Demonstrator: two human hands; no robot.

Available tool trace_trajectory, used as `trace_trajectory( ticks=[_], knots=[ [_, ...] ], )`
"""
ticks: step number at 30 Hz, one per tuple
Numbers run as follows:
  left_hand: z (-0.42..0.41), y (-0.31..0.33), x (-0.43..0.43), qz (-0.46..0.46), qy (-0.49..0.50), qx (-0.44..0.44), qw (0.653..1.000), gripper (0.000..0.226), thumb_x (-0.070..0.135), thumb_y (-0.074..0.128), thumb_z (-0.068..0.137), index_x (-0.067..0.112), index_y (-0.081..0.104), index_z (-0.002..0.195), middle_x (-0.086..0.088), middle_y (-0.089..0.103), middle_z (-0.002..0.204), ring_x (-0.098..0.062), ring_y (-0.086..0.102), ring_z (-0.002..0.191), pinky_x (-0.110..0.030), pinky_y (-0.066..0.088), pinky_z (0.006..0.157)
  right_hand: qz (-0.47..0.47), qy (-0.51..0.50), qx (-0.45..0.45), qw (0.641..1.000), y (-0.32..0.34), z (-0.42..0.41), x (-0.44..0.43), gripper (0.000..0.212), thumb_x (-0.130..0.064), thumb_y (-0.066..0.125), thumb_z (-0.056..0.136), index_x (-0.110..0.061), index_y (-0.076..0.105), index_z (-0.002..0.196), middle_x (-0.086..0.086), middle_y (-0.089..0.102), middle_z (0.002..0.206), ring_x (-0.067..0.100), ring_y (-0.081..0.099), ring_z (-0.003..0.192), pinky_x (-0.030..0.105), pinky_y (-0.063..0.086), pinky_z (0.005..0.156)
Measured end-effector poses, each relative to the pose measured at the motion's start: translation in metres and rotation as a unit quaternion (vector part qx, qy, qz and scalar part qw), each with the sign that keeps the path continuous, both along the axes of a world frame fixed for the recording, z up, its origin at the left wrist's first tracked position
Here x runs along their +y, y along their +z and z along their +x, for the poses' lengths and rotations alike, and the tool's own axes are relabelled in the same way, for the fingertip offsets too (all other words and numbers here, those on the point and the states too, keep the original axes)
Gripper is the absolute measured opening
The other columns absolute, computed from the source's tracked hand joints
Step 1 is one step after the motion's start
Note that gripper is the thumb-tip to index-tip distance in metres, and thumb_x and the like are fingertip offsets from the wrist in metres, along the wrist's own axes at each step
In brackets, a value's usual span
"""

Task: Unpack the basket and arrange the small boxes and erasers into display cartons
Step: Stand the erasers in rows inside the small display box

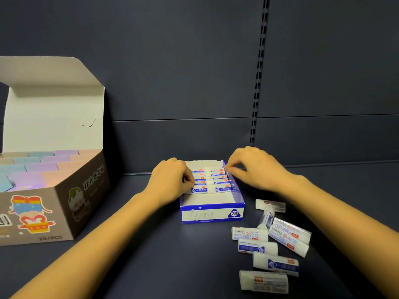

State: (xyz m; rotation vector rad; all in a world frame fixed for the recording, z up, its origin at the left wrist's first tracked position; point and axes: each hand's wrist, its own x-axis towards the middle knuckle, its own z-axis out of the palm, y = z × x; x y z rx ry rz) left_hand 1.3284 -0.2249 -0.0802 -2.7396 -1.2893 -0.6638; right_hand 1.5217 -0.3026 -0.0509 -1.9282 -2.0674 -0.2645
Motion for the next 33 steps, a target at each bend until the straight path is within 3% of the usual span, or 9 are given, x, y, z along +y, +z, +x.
trace_trajectory(
  ticks=[3, 6, 12, 18, 23, 26, 29, 31, 33],
  knots=[
    [-0.005, 0.000, -0.005, 0.020, -0.003, -0.046, 0.999, 0.020, 0.031, 0.057, 0.089, 0.023, 0.072, 0.100, 0.008, 0.065, 0.106, -0.008, 0.050, 0.094, -0.022, 0.037, 0.074, 0.024, -0.047, 0.055, 0.997, 0.010, 0.017, -0.017, 0.018, -0.032, 0.055, 0.090, -0.031, 0.070, 0.099, -0.007, 0.068, 0.105, 0.020, 0.061, 0.099, 0.035, 0.050, 0.085],
    [-0.005, 0.006, -0.013, 0.027, -0.019, -0.082, 0.996, 0.020, 0.031, 0.057, 0.089, 0.023, 0.071, 0.100, 0.009, 0.064, 0.105, -0.004, 0.044, 0.088, -0.022, 0.034, 0.073, -0.054, -0.069, 0.051, 0.995, 0.011, 0.034, -0.032, 0.014, -0.033, 0.060, 0.086, -0.030, 0.072, 0.092, -0.007, 0.072, 0.097, 0.016, 0.064, 0.093, 0.034, 0.051, 0.088],
    [-0.001, 0.016, -0.037, 0.028, -0.084, -0.145, 0.985, 0.013, 0.026, 0.062, 0.085, 0.021, 0.073, 0.091, 0.007, 0.066, 0.094, -0.011, 0.055, 0.085, -0.036, 0.049, 0.077, -0.170, -0.078, 0.041, 0.981, -0.004, 0.050, -0.053, 0.019, -0.036, 0.071, 0.078, -0.029, 0.073, 0.096, -0.012, 0.069, 0.088, 0.007, 0.064, 0.088, 0.028, 0.051, 0.088],
    [0.005, 0.012, -0.063, 0.012, -0.153, -0.144, 0.978, 0.025, 0.041, 0.055, 0.079, 0.026, 0.074, 0.088, 0.014, 0.067, 0.090, -0.004, 0.051, 0.078, -0.027, 0.042, 0.071, -0.159, -0.044, 0.039, 0.985, -0.021, 0.056, -0.056, 0.018, -0.038, 0.063, 0.086, -0.030, 0.074, 0.098, -0.021, 0.060, 0.079, -0.002, 0.055, 0.075, 0.023, 0.046, 0.083],
    [0.009, 0.009, -0.087, -0.023, -0.222, -0.122, 0.967, 0.021, 0.036, 0.057, 0.080, 0.025, 0.073, 0.088, 0.014, 0.069, 0.089, -0.005, 0.055, 0.083, -0.031, 0.048, 0.079, -0.159, -0.047, 0.034, 0.986, -0.029, 0.057, -0.059, 0.023, -0.037, 0.064, 0.086, -0.027, 0.071, 0.105, -0.019, 0.053, 0.076, 0.006, 0.054, 0.081, 0.023, 0.046, 0.081],
    [0.012, 0.006, -0.098, -0.039, -0.268, -0.064, 0.961, 0.016, 0.026, 0.061, 0.086, 0.021, 0.073, 0.096, 0.010, 0.071, 0.094, -0.004, 0.056, 0.086, -0.026, 0.045, 0.086, -0.151, -0.064, 0.025, 0.986, -0.031, 0.057, -0.060, 0.019, -0.038, 0.061, 0.087, -0.024, 0.066, 0.099, -0.015, 0.056, 0.086, 0.009, 0.056, 0.088, 0.026, 0.048, 0.084],
    [0.015, 0.003, -0.106, -0.026, -0.271, 0.005, 0.962, 0.022, 0.023, 0.055, 0.091, 0.020, 0.069, 0.108, 0.009, 0.070, 0.107, -0.005, 0.058, 0.099, -0.015, 0.034, 0.094, -0.145, -0.068, 0.040, 0.986, -0.029, 0.060, -0.064, 0.012, -0.037, 0.060, 0.088, -0.027, 0.054, 0.092, -0.019, 0.053, 0.081, 0.010, 0.054, 0.087, 0.025, 0.045, 0.079],
    [0.017, 0.000, -0.109, -0.013, -0.261, 0.026, 0.965, 0.024, 0.024, 0.050, 0.094, 0.021, 0.067, 0.110, 0.010, 0.068, 0.110, -0.006, 0.057, 0.104, -0.009, 0.025, 0.090, -0.127, -0.073, 0.062, 0.987, -0.024, 0.062, -0.068, 0.016, -0.034, 0.062, 0.087, -0.026, 0.050, 0.092, -0.017, 0.053, 0.081, 0.012, 0.054, 0.084, 0.023, 0.040, 0.075],
    [0.021, -0.001, -0.110, -0.008, -0.249, 0.056, 0.967, 0.024, 0.024, 0.047, 0.095, 0.021, 0.066, 0.110, 0.006, 0.068, 0.110, -0.012, 0.056, 0.106, -0.015, 0.028, 0.084, -0.111, -0.069, 0.086, 0.988, -0.018, 0.061, -0.072, 0.020, -0.034, 0.067, 0.083, -0.026, 0.050, 0.088, -0.013, 0.059, 0.083, 0.010, 0.055, 0.078, 0.021, 0.040, 0.072]
  ],
)
